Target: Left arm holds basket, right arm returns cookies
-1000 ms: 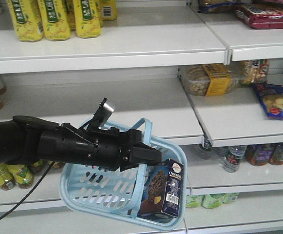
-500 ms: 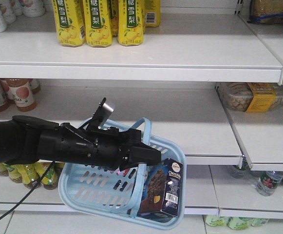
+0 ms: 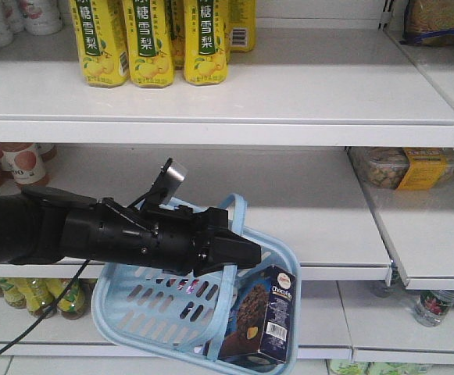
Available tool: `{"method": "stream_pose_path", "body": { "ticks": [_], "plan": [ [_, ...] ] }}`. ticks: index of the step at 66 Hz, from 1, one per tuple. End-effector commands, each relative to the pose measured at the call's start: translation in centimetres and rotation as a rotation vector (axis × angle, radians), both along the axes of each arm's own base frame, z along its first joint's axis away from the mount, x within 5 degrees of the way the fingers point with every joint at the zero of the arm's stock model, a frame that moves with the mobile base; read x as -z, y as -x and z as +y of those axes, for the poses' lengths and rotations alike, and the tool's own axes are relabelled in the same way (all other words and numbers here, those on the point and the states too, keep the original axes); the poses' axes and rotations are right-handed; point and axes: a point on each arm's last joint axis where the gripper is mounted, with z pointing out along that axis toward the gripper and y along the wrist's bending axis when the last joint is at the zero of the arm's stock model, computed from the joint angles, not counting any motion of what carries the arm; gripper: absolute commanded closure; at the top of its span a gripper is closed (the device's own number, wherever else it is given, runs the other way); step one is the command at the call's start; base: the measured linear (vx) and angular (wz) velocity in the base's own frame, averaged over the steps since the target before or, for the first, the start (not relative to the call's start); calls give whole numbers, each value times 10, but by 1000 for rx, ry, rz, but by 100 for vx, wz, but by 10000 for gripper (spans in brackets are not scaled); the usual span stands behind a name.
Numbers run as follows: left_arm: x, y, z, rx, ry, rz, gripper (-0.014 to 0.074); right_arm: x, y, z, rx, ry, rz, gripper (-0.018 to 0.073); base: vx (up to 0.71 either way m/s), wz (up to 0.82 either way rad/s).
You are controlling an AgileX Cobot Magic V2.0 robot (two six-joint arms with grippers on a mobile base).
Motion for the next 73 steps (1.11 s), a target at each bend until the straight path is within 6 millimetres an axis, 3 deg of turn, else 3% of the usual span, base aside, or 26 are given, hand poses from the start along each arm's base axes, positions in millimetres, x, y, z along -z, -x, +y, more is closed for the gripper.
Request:
{"method": "stream_pose_path", "body": {
  "ticks": [1,73],
  "plan": [
    [-34,4,-2,7,119,-61,599,-1,0,0,2,8,-66,562,7,-3],
    [-34,4,-2,7,119,-61,599,-1,0,0,2,8,-66,562,5,0]
  ]
}}
